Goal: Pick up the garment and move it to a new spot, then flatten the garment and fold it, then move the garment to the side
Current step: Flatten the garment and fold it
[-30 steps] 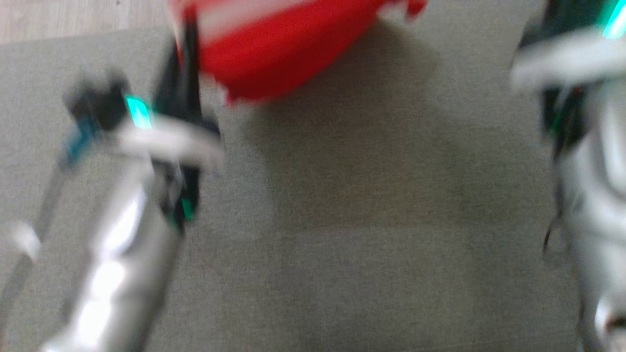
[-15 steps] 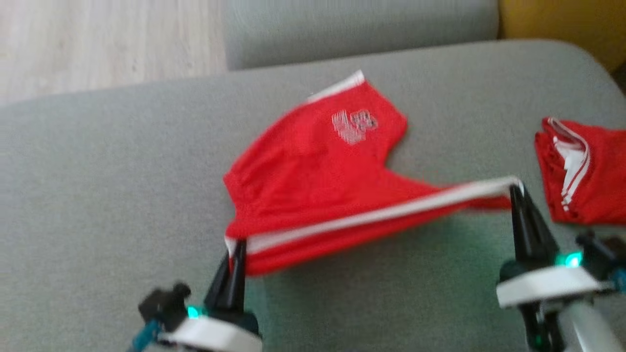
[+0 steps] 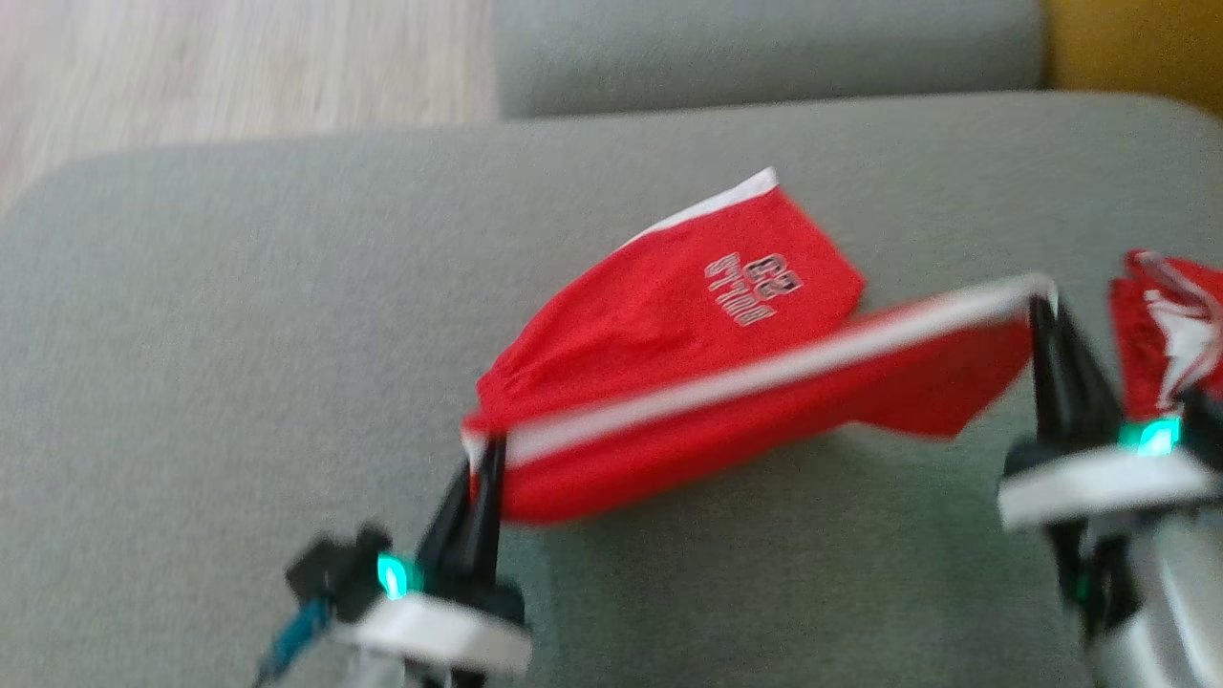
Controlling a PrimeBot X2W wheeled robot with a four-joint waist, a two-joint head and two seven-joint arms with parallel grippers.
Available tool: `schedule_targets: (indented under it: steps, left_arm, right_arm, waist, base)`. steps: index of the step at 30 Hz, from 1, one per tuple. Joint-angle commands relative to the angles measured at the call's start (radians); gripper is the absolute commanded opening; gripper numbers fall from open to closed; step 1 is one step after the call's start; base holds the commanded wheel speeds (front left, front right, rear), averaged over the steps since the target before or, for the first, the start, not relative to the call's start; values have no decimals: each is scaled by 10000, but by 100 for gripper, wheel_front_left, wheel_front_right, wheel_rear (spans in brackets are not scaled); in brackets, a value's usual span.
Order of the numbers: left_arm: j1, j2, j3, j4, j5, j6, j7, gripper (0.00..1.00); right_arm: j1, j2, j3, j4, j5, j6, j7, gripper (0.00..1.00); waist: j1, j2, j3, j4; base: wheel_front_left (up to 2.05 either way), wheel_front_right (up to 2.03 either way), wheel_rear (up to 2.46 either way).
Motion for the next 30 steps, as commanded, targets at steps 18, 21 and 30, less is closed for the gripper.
schedule_targets:
  steps: [18,21,30]
  left_arm:
    - [-4526,-160,-862,1541,-2558,20,-83,0]
    - [-5149,-160,-1377,1663,-2983,20,-83,0]
    - [-5927,-161,-2020,1653,-3637,19,-84,0]
  right_arm:
    - [-5849,-632,785,3738,-1488,-9,1323,0]
    - [-6646,-519,877,4481,-1708,-9,1200,0]
    - [-7696,-481,899,5814,-2151,-9,964,0]
  waist:
    - [-1,0,2914,1598]
    - [-1,0,3234,1654]
    - [-1,0,3506,1728]
  base:
    - [0,0,0]
    - [0,0,0]
    - [0,0,0]
